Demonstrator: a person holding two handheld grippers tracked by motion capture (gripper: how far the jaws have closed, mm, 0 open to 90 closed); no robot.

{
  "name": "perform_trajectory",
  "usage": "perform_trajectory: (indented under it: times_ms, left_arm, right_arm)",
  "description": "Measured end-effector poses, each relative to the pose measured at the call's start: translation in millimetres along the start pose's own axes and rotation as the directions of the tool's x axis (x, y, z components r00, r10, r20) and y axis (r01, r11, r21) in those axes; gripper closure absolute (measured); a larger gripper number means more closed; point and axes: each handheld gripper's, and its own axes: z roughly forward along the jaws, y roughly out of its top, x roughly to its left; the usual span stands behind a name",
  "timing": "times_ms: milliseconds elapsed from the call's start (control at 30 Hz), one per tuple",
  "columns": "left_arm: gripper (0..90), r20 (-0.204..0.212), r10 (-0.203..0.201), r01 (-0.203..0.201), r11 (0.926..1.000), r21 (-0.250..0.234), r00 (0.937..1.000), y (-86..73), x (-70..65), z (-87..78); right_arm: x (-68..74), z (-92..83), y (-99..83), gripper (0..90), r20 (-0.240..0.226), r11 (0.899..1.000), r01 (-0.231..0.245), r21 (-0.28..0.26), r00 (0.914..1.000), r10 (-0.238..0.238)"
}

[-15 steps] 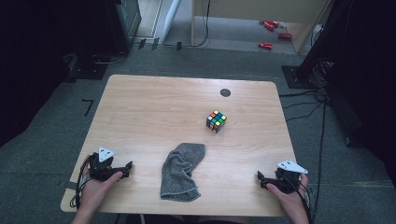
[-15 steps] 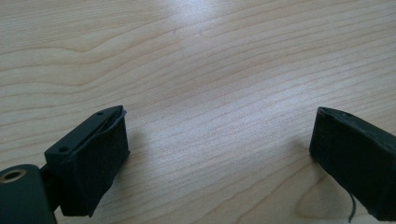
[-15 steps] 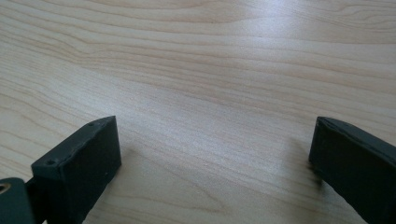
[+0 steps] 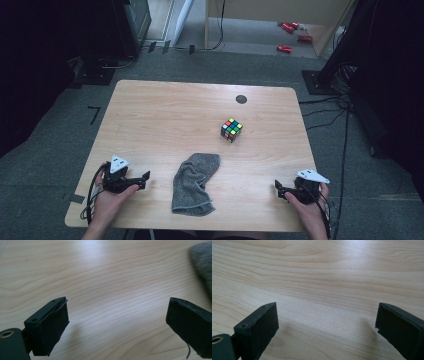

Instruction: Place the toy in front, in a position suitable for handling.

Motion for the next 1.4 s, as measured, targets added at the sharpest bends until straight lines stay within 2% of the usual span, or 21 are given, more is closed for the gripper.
perform_trajectory:
  times_ms: [100, 133, 167, 233, 300, 333, 467, 567, 600, 633, 700, 733, 833, 900, 967, 1000, 1067, 1167, 1233, 1300, 1400]
  left_arm:
    - [5.0, 0.052, 0.031, -0.031, 0.9995, -0.012, 0.9982, 5.1, -15.0, 2.1]
    - [5.0, 0.052, 0.031, -0.031, 0.9995, -0.012, 0.9982, 5.1, -15.0, 2.1]
    - [5.0, 0.087, 0.052, -0.051, 0.9986, -0.015, 0.9948, 7.7, -23.8, 4.8]
    - [5.1, 0.132, 0.067, -0.065, 0.9977, -0.016, 0.989, 10.3, -32.1, 7.7]
    - [7.2, 0.16, 0.095, -0.093, 0.9955, -0.021, 0.9825, 13.2, -42.0, 10.7]
    - [8.7, 0.182, 0.117, -0.114, 0.9932, -0.025, 0.9763, 14.8, -47.4, 11.9]
    - [15.6, 0.266, 0.161, -0.157, 0.9869, -0.039, 0.9505, 20.2, -67.6, 18.8]
    - [25.1, 0.288, 0.189, -0.189, 0.9815, -0.027, 0.9389, 21.7, -79.8, 28.2]
    - [28.3, 0.288, 0.189, -0.189, 0.9815, -0.027, 0.9389, 21.7, -79.8, 28.2]
    - [36.5, 0.289, 0.206, -0.207, 0.9779, -0.029, 0.9347, 22.7, -84.7, 32.6]
    - [51.6, 0.27, 0.201, -0.199, 0.9794, -0.033, 0.9418, 25.2, -86.5, 35.1]
    - [64.0, 0.257, 0.206, -0.203, 0.9785, -0.037, 0.9443, 26.7, -86.8, 35.5]
    - [81.2, 0.231, 0.206, -0.199, 0.9786, -0.052, 0.951, 30.5, -82.8, 35.6]
    - [86.5, 0.219, 0.19, -0.182, 0.9818, -0.055, 0.9571, 31.9, -75.7, 35.1]
    - [87.9, 0.211, 0.178, -0.169, 0.9838, -0.058, 0.9611, 32.3, -66.2, 33.3]
    - [87.9, 0.211, 0.178, -0.169, 0.9838, -0.058, 0.9611, 32.3, -66.2, 33.3]
    - [88.3, 0.184, 0.152, -0.142, 0.9878, -0.064, 0.9712, 31.5, -48.9, 29.3]
    - [88.2, 0.144, 0.131, -0.123, 0.9904, -0.062, 0.9808, 29.0, -30.6, 24.9]
    - [87.3, 0.129, 0.1, -0.093, 0.9939, -0.061, 0.9866, 26.4, -19.7, 22.0]
    - [81.3, 0.12, 0.071, -0.064, 0.9958, -0.065, 0.9902, 24.5, -12.6, 19.3]
    - [69.3, 0.132, 0.055, -0.045, 0.9958, -0.08, 0.9897, 23.6, -10.0, 16.2]
  right_arm:
    - [1.1, -0.8, 1.4, 4.5, 0.004, 1.0, 0.001, -0.003, 1.0, -0.001]
    - [1.1, -0.8, 1.4, 4.5, 0.004, 1.0, 0.001, -0.003, 1.0, -0.001]
    - [1.2, -2.0, 1.9, 4.7, 0.007, 1.0, 0.001, -0.007, 1.0, -0.001]
    - [1.3, -2.9, 2.3, 4.9, 0.01, 1.0, -0.002, -0.011, 1.0, 0.002]
    - [1.5, -3.6, 3.0, 5.1, 0.01, 1.0, -0.001, -0.016, 1.0, 0.001]
    - [1.9, -3.8, 3.4, 5.2, 0.01, 1.0, -0.001, -0.018, 0.9999, 0.001]
    - [4.3, -4.7, 5.1, 5.4, 0.004, 1.0, 0.0, -0.024, 1.0, 0.0]
    - [7.1, -5.4, 6.2, 5.5, -0.003, 1.0, 0.008, -0.028, 1.0, -0.008]
    - [7.1, -5.4, 6.2, 5.5, -0.003, 1.0, 0.008, -0.028, 1.0, -0.008]
    - [9.6, -5.6, 7.0, 5.5, -0.009, 0.999, 0.013, -0.033, 0.9999, -0.014]
    - [11.6, -5.5, 7.9, 5.5, -0.015, 0.999, 0.011, -0.037, 0.9998, -0.012]
    - [12.6, -5.3, 8.7, 5.5, -0.019, 0.999, 0.006, -0.042, 0.9998, -0.007]
    - [16.4, -3.9, 11.9, 6.6, -0.023, 0.999, -0.004, -0.051, 0.9997, 0.003]
    - [19.8, -2.2, 14.2, 6.7, -0.025, 0.998, -0.001, -0.055, 0.9997, -0.001]
    - [24.2, -1.3, 17.1, 6.7, -0.038, 0.998, 0.005, -0.059, 0.9992, -0.007]
    - [24.2, -1.3, 17.1, 6.7, -0.038, 0.998, 0.005, -0.059, 0.9992, -0.007]
    - [31.9, -0.1, 23.5, 6.7, -0.063, 0.998, 0.008, -0.07, 0.9979, -0.012]
    - [39.0, 2.5, 32.2, 6.9, -0.091, 0.997, 0.011, -0.082, 0.9957, -0.019]
    - [44.1, 5.4, 38.2, 6.9, -0.094, 0.996, 0.025, -0.089, 0.995, -0.033]
    - [48.7, 8.6, 44.5, 6.9, -0.107, 0.994, 0.03, -0.107, 0.9934, -0.041]
    - [54.8, 15.7, 54.1, 6.9, -0.122, 0.992, 0.04, -0.119, 0.991, -0.055]
